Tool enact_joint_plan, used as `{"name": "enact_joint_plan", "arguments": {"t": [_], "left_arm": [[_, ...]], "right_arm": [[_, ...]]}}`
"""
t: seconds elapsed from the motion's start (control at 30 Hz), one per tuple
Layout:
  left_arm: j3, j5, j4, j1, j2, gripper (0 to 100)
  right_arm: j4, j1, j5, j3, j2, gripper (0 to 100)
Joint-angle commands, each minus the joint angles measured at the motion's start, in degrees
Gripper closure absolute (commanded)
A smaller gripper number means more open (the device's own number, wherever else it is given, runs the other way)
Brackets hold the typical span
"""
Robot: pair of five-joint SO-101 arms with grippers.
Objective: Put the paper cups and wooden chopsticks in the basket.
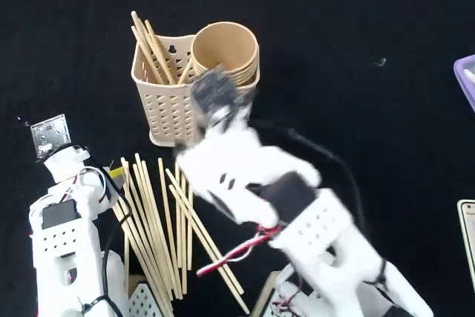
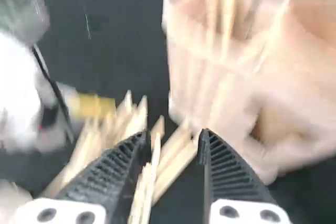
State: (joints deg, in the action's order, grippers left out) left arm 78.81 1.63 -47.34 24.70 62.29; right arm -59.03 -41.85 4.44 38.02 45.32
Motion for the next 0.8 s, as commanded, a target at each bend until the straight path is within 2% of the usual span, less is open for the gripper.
{"name": "enact_joint_plan", "arguments": {"t": [0.0,0.13,0.37,0.53,0.77], "left_arm": [[-0.3,0.0,0.9,-0.6,0.8,71],[-0.3,0.0,0.9,-0.6,0.8,71],[-0.3,0.0,0.9,-0.5,0.8,71],[-0.3,-0.1,0.9,-0.5,0.8,71],[-0.3,-0.1,0.9,-0.5,0.8,71]], "right_arm": [[8.3,-1.5,0.6,16.7,-2.9,84.9],[17.7,-4.0,0.7,21.8,-11.1,84.9],[18.5,-14.5,0.7,19.6,-23.0,84.9],[18.5,-13.6,0.3,16.7,-29.9,84.9],[17.9,-7.6,0.2,12.4,-36.4,85.3]]}}
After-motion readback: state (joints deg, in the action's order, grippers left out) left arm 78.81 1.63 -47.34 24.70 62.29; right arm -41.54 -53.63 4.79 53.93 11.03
